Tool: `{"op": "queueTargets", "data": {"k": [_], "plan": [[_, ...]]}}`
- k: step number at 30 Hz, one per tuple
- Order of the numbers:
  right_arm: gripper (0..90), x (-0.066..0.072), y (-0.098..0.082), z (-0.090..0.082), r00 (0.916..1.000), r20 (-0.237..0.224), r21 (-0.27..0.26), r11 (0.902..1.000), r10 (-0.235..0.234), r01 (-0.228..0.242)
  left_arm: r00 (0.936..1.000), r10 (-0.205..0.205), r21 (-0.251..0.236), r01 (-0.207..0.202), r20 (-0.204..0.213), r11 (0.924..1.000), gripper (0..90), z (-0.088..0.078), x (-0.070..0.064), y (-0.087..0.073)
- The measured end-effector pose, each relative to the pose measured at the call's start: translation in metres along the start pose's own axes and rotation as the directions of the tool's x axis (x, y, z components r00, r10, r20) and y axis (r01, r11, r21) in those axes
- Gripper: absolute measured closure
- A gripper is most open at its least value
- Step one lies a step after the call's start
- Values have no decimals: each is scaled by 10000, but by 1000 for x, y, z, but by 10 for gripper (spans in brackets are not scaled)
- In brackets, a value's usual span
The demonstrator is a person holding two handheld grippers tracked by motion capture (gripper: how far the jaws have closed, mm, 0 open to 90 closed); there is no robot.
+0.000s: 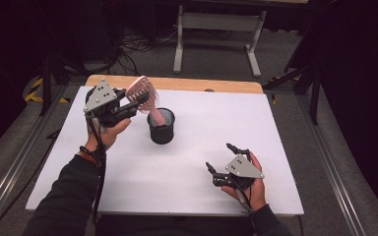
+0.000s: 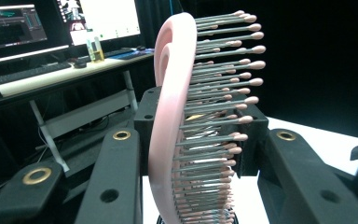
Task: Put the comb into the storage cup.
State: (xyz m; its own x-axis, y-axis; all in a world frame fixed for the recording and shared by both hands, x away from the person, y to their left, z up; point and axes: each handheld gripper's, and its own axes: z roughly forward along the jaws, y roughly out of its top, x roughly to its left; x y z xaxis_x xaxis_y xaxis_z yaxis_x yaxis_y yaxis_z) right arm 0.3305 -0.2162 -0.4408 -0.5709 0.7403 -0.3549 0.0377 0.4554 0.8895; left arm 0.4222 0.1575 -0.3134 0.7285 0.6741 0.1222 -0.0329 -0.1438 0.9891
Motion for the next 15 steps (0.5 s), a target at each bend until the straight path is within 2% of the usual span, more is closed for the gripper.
{"op": "queueTargets", "data": {"k": [15], "plan": [[128,0,0,0,10000,11,12,10000,-8,8,9999,-119,221,117,69,9997,626,15,-2,-4]]}}
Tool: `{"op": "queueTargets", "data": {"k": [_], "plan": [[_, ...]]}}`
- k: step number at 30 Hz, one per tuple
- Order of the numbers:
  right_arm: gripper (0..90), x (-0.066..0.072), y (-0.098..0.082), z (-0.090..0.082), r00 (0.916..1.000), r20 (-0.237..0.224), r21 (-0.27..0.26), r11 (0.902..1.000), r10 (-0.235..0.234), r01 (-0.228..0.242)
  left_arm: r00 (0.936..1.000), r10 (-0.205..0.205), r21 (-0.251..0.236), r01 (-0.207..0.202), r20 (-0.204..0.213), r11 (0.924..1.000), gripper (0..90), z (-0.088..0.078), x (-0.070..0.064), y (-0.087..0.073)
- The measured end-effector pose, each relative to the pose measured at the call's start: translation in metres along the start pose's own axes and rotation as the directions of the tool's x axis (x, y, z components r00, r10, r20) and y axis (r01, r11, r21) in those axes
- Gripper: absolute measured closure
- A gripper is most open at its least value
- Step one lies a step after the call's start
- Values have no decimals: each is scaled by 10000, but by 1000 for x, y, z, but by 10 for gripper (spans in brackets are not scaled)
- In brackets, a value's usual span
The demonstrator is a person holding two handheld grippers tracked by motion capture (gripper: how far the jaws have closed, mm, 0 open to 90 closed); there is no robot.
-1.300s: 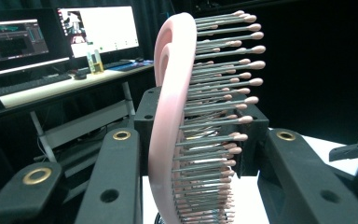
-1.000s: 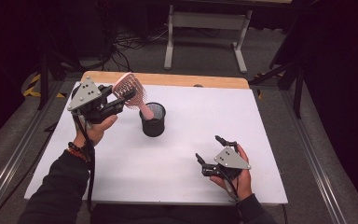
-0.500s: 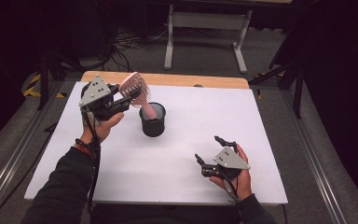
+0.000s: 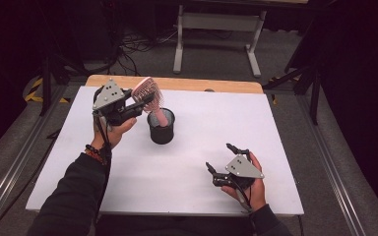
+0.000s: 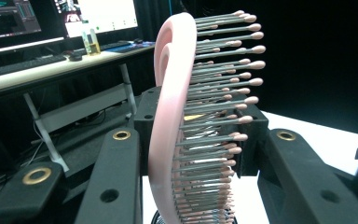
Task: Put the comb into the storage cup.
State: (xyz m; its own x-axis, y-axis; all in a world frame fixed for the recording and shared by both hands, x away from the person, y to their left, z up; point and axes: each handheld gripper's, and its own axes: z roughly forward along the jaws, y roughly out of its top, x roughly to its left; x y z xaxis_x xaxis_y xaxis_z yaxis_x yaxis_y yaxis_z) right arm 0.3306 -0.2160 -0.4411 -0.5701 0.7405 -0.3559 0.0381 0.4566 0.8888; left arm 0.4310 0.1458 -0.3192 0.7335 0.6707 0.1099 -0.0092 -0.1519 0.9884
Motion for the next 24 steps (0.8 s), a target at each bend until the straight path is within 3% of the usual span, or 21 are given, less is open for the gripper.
{"op": "queueTargets", "data": {"k": [24], "plan": [[128,1,0,1,10000,-20,48,10000,-41,41,10000,-54,481,50,70,9988,626,17,-2,-9]]}}
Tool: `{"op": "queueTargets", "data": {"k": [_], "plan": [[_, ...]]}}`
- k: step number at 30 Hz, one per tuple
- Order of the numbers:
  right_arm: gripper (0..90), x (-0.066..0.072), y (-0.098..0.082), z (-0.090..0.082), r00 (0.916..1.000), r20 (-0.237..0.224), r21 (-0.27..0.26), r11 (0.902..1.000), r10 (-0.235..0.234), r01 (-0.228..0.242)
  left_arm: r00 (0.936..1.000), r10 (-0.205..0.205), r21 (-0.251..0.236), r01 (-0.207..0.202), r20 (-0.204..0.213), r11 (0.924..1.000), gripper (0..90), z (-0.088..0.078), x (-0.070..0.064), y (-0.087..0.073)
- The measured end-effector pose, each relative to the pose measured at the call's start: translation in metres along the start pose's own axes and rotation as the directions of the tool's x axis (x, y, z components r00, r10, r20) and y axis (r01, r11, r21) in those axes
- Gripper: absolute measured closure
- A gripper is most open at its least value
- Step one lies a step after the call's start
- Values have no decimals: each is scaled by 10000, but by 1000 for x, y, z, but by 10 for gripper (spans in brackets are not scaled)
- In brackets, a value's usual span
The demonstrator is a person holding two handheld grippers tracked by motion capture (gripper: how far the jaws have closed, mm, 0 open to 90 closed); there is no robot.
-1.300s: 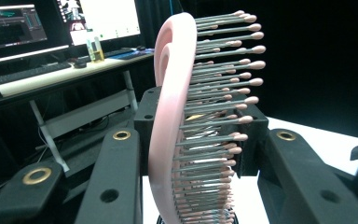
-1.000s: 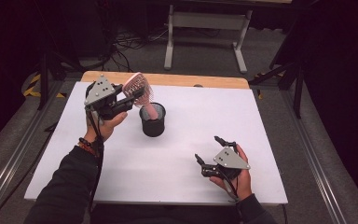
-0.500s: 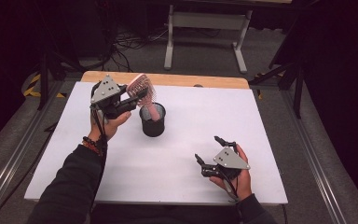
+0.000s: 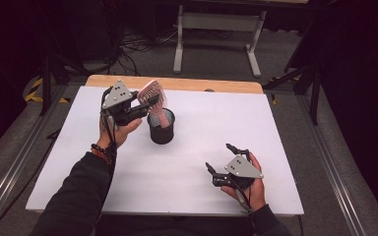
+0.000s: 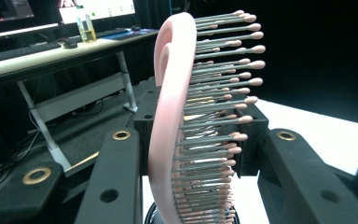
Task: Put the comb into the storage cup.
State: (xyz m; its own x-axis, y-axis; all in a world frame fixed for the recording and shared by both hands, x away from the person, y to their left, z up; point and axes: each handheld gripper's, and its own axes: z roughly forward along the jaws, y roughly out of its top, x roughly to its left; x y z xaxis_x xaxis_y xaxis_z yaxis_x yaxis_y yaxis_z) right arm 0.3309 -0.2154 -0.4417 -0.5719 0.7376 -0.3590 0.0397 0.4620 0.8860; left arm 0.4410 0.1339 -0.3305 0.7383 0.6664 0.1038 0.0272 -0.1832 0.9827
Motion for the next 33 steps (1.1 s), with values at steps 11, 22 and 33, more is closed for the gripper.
{"op": "queueTargets", "data": {"k": [11,22,33], "plan": [[128,0,0,0,10000,5,55,10000,-18,18,10000,-22,256,20,58,9997,625,7,-4,-9],[128,1,0,0,10000,-12,108,9999,-46,46,9998,-169,422,167,45,9990,625,10,-3,-20],[128,2,0,1,9999,35,152,9998,-139,139,9995,-312,480,307,95,9984,624,12,-4,-27]]}}
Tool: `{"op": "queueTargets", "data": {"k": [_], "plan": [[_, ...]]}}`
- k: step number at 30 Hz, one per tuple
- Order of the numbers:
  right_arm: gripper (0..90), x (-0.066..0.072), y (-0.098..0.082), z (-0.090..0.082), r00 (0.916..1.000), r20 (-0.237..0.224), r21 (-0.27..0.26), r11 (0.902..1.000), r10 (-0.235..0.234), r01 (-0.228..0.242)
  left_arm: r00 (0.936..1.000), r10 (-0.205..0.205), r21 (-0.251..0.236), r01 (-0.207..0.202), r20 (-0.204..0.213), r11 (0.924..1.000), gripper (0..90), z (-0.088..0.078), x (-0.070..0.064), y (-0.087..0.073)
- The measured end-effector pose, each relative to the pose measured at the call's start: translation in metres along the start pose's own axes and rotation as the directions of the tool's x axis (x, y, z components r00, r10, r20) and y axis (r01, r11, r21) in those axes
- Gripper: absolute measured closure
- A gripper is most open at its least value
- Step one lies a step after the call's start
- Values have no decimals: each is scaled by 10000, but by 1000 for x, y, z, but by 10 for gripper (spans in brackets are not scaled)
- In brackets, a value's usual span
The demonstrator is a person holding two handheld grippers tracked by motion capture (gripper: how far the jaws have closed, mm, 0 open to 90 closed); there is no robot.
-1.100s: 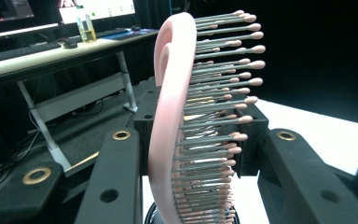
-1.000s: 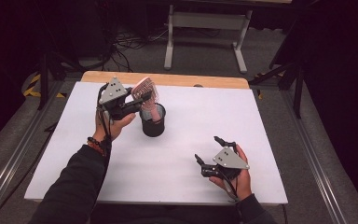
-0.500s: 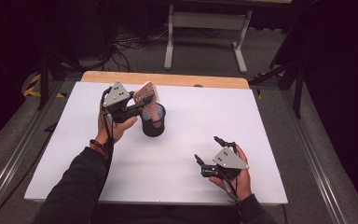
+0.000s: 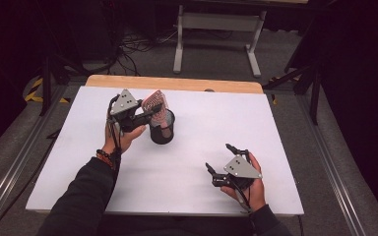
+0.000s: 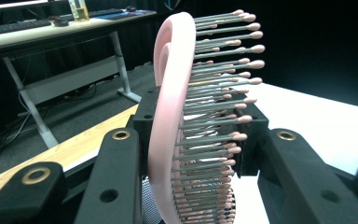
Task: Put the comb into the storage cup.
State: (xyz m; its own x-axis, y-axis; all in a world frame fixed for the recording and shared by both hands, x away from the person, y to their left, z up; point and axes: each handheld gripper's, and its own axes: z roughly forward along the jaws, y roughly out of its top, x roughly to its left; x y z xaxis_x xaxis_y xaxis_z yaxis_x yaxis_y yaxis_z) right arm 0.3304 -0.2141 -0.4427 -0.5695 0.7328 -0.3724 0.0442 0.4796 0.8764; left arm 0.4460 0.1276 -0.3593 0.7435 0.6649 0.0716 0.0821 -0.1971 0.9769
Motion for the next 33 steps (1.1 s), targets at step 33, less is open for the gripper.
{"op": "queueTargets", "data": {"k": [33], "plan": [[135,2,-1,2,9998,-106,180,9997,-176,178,9912,-1210,-56,1209,-544,9926,591,-2,22,-19]]}}
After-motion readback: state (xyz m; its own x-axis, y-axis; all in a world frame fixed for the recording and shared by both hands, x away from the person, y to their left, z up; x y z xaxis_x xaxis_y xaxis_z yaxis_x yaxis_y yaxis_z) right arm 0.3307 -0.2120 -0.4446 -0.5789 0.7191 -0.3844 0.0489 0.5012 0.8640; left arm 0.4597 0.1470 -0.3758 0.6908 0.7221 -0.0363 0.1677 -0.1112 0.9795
